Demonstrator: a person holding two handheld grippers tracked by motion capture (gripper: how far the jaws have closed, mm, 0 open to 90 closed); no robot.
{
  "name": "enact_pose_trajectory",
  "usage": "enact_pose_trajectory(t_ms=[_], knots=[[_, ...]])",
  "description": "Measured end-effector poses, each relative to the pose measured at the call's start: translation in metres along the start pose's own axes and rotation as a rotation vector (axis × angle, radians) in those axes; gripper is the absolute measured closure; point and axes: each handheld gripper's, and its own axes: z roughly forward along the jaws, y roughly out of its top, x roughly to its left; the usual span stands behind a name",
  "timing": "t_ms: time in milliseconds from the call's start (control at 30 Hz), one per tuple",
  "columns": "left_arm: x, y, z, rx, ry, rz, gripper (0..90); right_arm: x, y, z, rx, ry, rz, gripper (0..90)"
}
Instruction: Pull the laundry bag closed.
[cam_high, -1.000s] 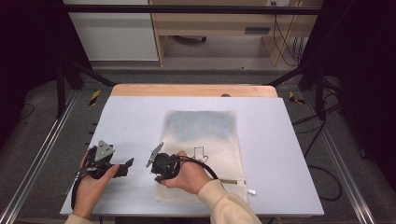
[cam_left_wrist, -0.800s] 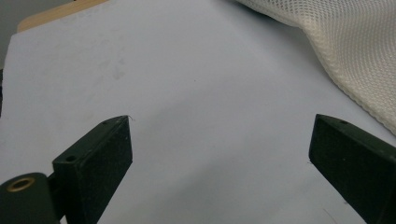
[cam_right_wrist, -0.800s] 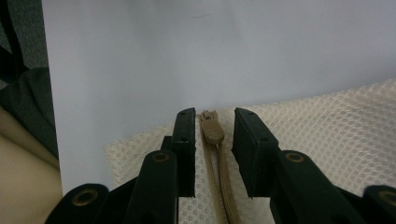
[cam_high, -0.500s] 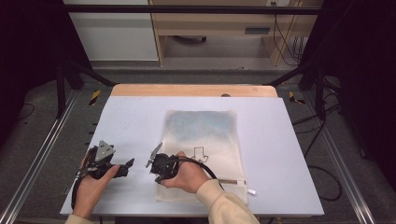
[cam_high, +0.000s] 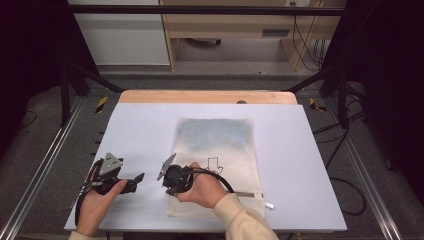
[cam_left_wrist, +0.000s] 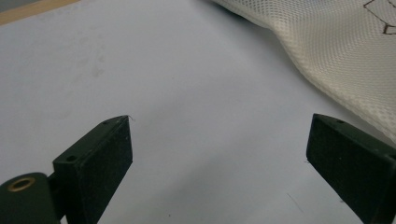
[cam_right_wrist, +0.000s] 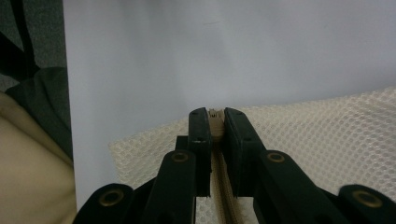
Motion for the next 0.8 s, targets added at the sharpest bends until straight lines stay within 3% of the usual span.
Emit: enact_pose_trajectory(t_ms=[167,400,600,800], knots=[[-0.003,-0.001,-0.007,-0.018,-0.022,-0.005,6.9,0.001,-0.003,-0.009,-0.036,-0.002,-0.018,81.9],[-0.005,-0.003,-0.011,-0.027,-0.035,-0.012,6.7,-0.003,-0.005,-0.019,-0.107,-0.008,0.001,81.9],[-0.014,-0.002,-0.014,0.008,-0.046,-0.005,7.0,-0.004,-0.005,-0.024,-0.123,-0.018,-0.003,81.9],[-0.021,-0.001,-0.013,0.005,-0.076,-0.011,7.0,-0.004,-0.006,-0.021,-0.121,-0.028,0.0,81.9]])
